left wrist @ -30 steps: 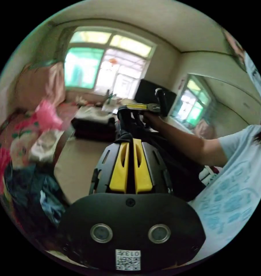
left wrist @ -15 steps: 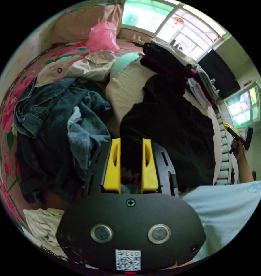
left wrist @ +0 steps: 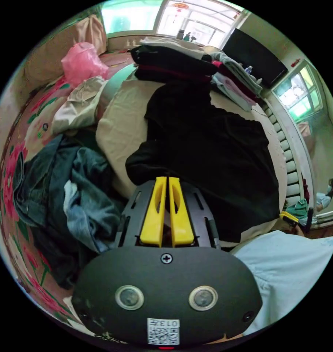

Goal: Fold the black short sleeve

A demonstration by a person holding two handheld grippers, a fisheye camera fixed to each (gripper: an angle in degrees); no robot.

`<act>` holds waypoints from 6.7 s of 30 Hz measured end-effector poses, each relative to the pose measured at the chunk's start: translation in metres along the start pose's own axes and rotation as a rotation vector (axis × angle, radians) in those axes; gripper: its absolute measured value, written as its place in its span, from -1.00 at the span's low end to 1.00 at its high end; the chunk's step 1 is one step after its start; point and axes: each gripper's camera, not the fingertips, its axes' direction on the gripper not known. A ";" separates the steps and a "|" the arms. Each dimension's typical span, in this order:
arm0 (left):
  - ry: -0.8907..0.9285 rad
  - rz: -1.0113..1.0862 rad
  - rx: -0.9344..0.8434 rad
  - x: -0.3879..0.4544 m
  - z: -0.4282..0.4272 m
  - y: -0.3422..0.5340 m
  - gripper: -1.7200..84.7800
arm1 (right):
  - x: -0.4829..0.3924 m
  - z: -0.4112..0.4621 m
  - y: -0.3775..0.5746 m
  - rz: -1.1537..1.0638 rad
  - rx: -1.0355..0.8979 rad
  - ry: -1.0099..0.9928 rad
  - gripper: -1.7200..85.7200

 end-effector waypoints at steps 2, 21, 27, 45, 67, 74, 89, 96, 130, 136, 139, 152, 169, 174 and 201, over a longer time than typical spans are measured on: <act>0.017 0.030 0.013 0.003 0.001 -0.023 -0.93 | 0.000 0.006 -0.001 -0.017 0.007 0.016 -0.75; 0.177 -0.005 -0.034 -0.039 -0.008 -0.062 -0.65 | 0.059 -0.090 -0.091 0.007 0.403 -0.168 -0.95; 0.258 -0.168 -0.042 -0.058 -0.002 0.006 -0.54 | 0.066 -0.090 -0.087 -0.026 0.388 -0.157 -0.95; 0.876 0.344 0.625 -0.110 -0.230 0.037 -0.96 | 0.081 -0.279 0.008 -0.219 0.868 -0.054 -0.95; 0.803 0.442 0.734 -0.096 -0.326 0.002 -0.96 | 0.116 -0.410 0.039 -0.281 1.026 -0.014 -0.95; 0.773 0.566 0.983 -0.065 -0.380 -0.035 -0.96 | 0.110 -0.434 0.001 -0.363 1.213 0.054 -0.95; 0.797 0.444 0.378 -0.052 -0.204 0.086 -0.96 | 0.217 -0.230 0.095 -0.070 0.755 -0.148 -0.95; 0.955 0.052 -0.033 -0.101 0.023 0.126 -0.96 | 0.267 -0.047 0.130 0.241 0.345 -0.226 -0.95; 0.098 -0.103 -0.140 -0.001 0.229 -0.063 -0.91 | 0.233 0.073 0.100 0.157 0.064 0.063 -0.96; -0.113 -0.185 -0.113 -0.017 0.222 -0.047 -0.95 | 0.226 0.096 0.105 0.183 0.035 0.095 -0.95; 0.067 -0.192 -0.033 -0.028 0.211 -0.025 -0.90 | 0.225 0.092 0.110 0.189 0.087 0.099 -0.93; 0.660 -0.093 -0.282 0.006 0.268 0.088 -0.42 | 0.228 0.101 0.127 0.124 0.078 -0.010 -0.73; 1.175 0.094 -0.214 -0.038 0.251 0.066 -0.95 | 0.230 0.104 0.103 0.063 -0.041 0.006 -0.94; 0.812 0.064 -0.215 -0.062 0.241 0.064 -0.71 | 0.228 0.099 0.093 0.024 -0.030 0.004 -0.94; 0.530 0.133 -0.442 -0.101 0.238 0.081 -0.56 | 0.221 0.087 0.049 -0.052 -0.055 0.023 -0.94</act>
